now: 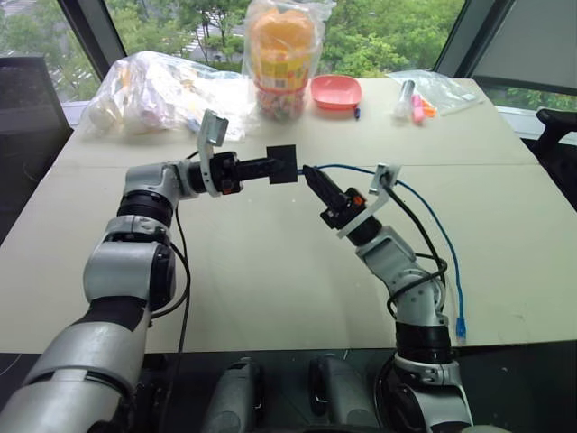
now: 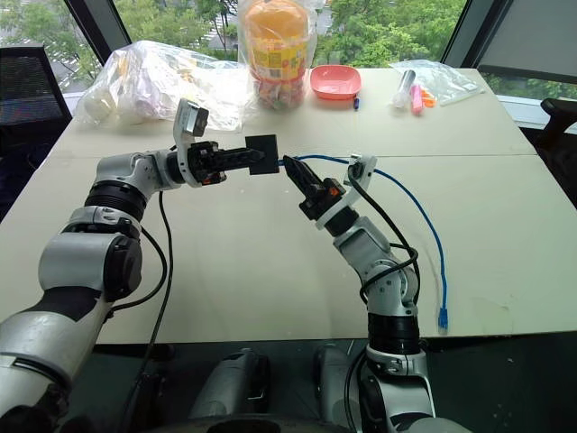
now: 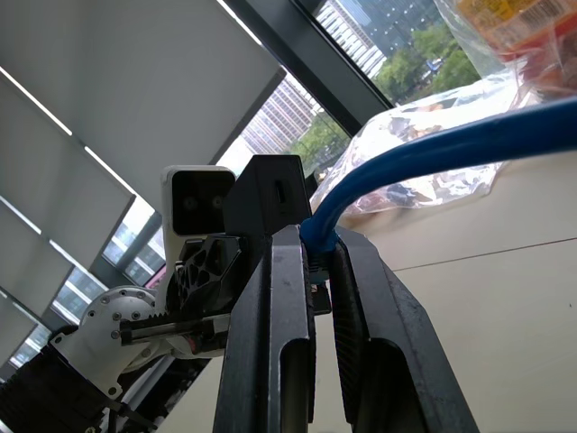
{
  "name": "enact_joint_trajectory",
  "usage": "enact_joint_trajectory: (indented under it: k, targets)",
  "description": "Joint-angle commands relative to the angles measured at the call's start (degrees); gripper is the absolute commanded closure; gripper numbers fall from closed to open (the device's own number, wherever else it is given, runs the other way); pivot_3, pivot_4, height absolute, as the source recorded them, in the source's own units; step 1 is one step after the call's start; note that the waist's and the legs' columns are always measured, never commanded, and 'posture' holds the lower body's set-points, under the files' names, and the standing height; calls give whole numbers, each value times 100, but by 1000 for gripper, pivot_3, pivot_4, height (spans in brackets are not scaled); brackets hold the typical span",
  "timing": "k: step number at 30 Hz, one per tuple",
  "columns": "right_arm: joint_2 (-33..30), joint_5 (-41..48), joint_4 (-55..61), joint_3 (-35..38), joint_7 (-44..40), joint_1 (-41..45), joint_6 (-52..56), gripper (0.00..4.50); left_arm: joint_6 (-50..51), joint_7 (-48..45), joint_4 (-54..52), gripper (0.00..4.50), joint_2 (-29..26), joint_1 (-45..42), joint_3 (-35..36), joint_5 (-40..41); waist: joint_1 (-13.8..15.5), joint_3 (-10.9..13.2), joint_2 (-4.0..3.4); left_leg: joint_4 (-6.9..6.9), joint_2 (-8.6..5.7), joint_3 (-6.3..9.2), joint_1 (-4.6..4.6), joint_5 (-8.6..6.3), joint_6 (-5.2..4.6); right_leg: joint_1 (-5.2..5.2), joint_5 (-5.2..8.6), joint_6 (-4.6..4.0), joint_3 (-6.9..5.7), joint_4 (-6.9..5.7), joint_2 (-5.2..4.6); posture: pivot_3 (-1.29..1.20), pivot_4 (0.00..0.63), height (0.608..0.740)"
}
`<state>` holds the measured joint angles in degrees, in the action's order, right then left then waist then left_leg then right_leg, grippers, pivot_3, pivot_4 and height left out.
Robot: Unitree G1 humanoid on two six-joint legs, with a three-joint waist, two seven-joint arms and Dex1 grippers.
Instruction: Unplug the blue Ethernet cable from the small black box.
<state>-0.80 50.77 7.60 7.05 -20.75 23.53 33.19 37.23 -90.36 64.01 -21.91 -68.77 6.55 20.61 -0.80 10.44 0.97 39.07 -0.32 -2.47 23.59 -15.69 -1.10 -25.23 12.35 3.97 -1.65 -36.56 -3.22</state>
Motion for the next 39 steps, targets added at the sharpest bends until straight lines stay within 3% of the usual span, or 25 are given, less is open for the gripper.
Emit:
enact_joint_trajectory:
  k: [1, 3, 6, 39]
  targets:
    - [-69, 32, -66, 143, -35, 57, -12, 3650, 49, -91, -177, 4012, -39, -185, 201, 181, 4, 0, 0, 0, 0, 0, 0, 0, 0, 0, 0, 0, 0, 0, 0, 0, 150, 740]
    - [-70, 102, -57, 126, -99, 72, 35, 2882, 71, -91, -202, 4012, -14, -184, 208, 195, 5, 0, 0, 0, -1, 0, 0, 0, 0, 0, 0, 0, 0, 1, 0, 0, 150, 740]
    - [-17, 126, 35, 14, -119, 66, 152, 1351, 151, -128, -290, 4012, 51, -140, 235, 243, -1, 0, 0, 0, 0, 0, 0, 0, 0, 0, 0, 0, 0, 0, -1, 0, 150, 740]
    - [362, 243, 127, 74, -39, 5, -24, 1351, 283, -105, -372, 4012, 69, 3, 286, 280, -1, 0, 0, 0, 2, 1, 0, 0, 0, -1, 0, 0, 1, 1, -3, 0, 150, 740]
